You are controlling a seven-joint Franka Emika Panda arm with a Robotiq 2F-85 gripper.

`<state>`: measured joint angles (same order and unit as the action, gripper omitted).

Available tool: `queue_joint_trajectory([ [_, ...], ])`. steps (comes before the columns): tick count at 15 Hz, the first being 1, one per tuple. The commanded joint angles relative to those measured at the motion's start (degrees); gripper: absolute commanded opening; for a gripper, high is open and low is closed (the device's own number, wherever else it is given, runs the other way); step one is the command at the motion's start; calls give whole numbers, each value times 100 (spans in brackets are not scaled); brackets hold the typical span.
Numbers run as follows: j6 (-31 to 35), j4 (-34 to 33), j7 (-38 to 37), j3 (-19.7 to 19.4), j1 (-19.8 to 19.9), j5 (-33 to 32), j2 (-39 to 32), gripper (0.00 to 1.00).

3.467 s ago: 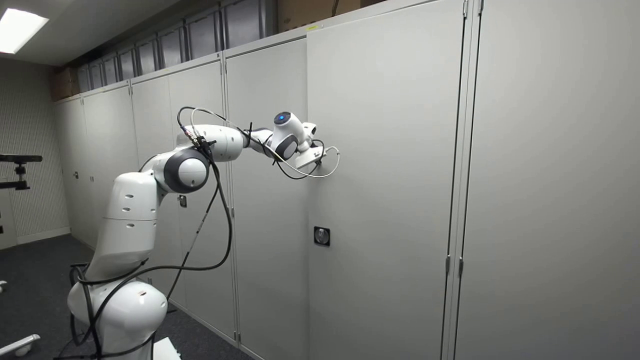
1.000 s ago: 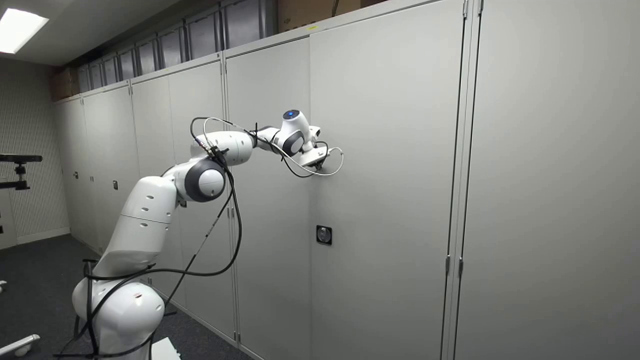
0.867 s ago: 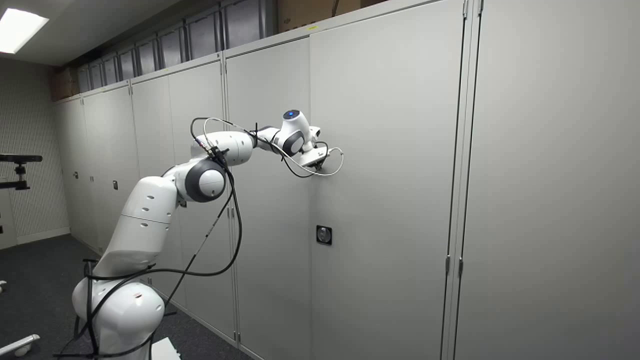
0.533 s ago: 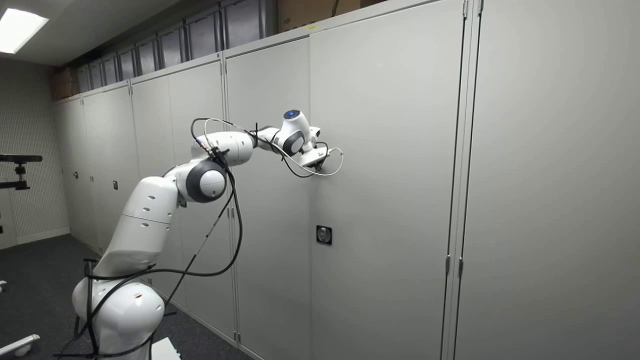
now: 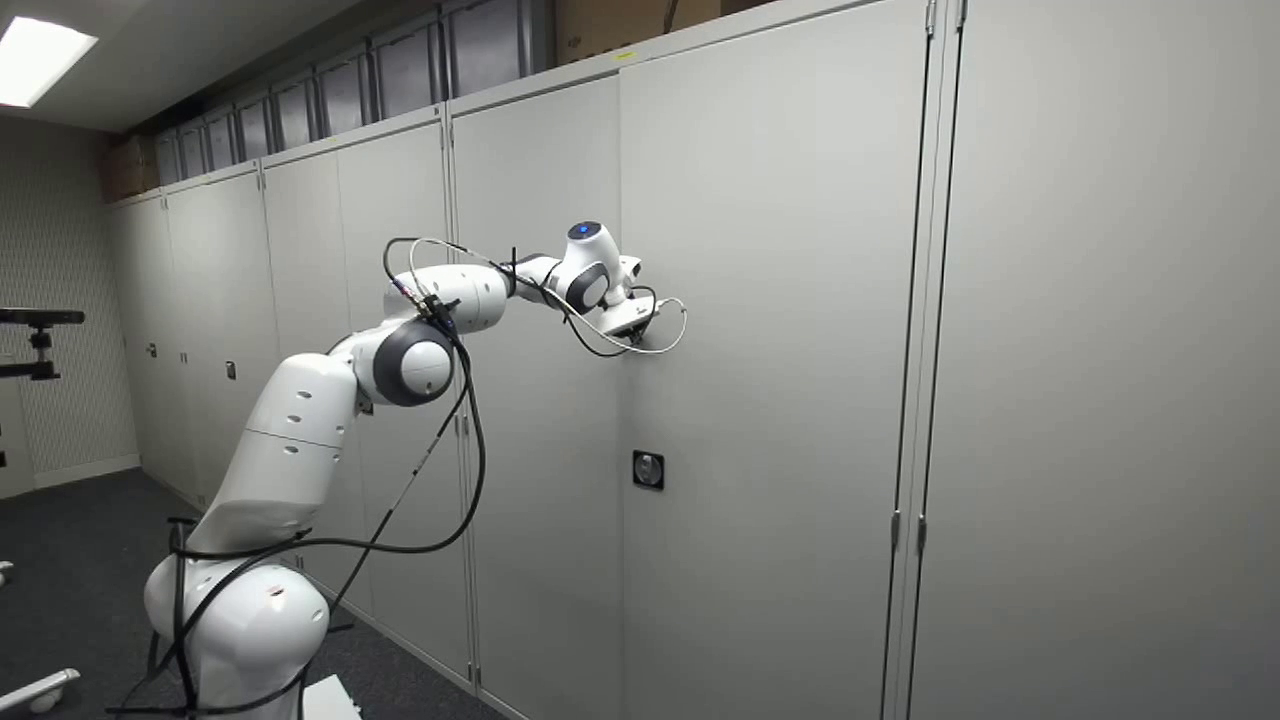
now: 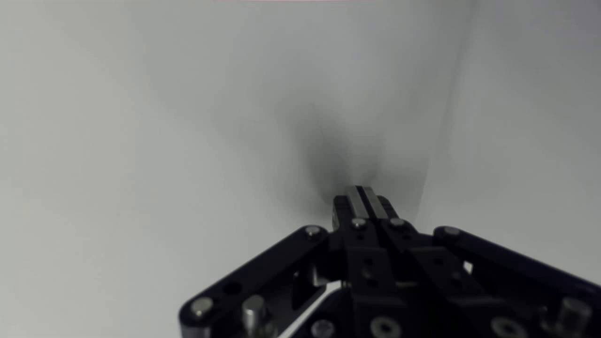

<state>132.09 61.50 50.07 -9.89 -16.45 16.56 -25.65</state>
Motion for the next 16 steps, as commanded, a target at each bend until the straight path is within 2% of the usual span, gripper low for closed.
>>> queue_joint_trajectory([
  [1, 60, -242, 4, 22, 11, 31, -128, 0],
  [7, 345, 589, 24, -25, -88, -45, 431, 0],
  [16, 1328, 2776, -285, -79, -464, -385, 1973, 0],
])
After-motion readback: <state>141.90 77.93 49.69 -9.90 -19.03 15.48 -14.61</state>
